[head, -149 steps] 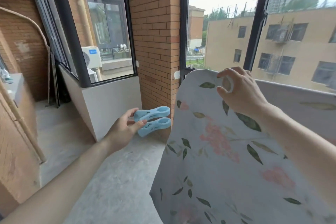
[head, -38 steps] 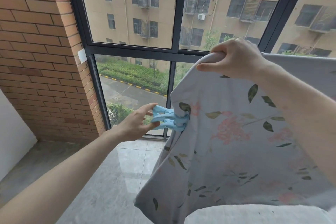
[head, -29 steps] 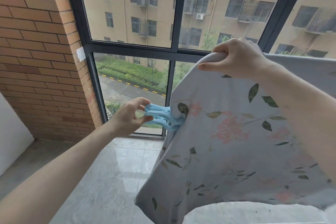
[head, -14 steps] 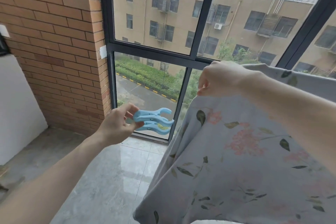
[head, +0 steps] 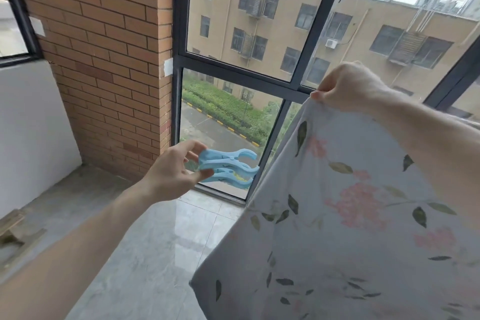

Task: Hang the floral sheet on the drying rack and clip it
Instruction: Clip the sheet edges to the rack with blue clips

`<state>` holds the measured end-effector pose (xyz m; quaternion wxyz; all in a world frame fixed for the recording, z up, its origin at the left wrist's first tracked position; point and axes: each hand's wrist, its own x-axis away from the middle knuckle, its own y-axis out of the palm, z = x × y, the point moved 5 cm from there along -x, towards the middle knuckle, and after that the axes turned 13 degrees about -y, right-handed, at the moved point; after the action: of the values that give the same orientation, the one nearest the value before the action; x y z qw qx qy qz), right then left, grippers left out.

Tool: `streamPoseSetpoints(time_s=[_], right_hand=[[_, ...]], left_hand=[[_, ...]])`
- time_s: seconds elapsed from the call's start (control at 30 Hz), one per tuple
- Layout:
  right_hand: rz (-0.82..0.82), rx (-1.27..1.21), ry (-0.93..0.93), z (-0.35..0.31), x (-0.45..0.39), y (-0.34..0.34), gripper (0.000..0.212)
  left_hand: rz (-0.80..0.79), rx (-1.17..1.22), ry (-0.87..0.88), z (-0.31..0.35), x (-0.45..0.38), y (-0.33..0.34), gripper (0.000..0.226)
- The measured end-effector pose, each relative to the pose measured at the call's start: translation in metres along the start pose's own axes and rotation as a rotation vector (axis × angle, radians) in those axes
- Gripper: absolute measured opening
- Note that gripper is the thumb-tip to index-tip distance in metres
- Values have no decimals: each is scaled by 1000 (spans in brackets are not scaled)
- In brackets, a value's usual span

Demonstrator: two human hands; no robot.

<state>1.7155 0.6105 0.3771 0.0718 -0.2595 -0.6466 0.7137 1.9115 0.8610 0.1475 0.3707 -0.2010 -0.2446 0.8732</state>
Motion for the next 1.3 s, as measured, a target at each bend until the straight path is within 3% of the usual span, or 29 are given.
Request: streamPoseSetpoints(time_s=[0.1, 0.2, 0.33, 0.53, 0.73, 0.87, 1.0, 1.13, 1.3], right_hand=[[-209, 165, -33, -10, 2, 23, 24], [-394, 170, 56, -3, 4, 26, 32], [-503, 157, 185, 20, 13, 5, 38], [-468, 23, 189, 26, 18, 5, 28], [-162, -83, 239, 36, 7, -1, 28], [-83, -115, 248, 39, 6, -5, 32], [-294, -53, 142, 32, 14, 7, 33], [-232, -81, 67, 30, 14, 4, 37], [-333, -39, 77, 37, 27, 3, 42]], left_hand=[[-12, -16, 0, 5, -1, 1, 39], [-32, -30, 9, 9, -2, 6, 40], [-47, -41, 32, 14, -6, 10, 44], [-67, -29, 52, 28, -7, 12, 42], [-84, -25, 71, 39, -10, 16, 42], [-112, -67, 83, 36, -17, 24, 42], [-147, -39, 54, 33, -23, 33, 40], [-196, -24, 69, 41, -25, 34, 42], [-194, -88, 94, 41, -22, 23, 43]])
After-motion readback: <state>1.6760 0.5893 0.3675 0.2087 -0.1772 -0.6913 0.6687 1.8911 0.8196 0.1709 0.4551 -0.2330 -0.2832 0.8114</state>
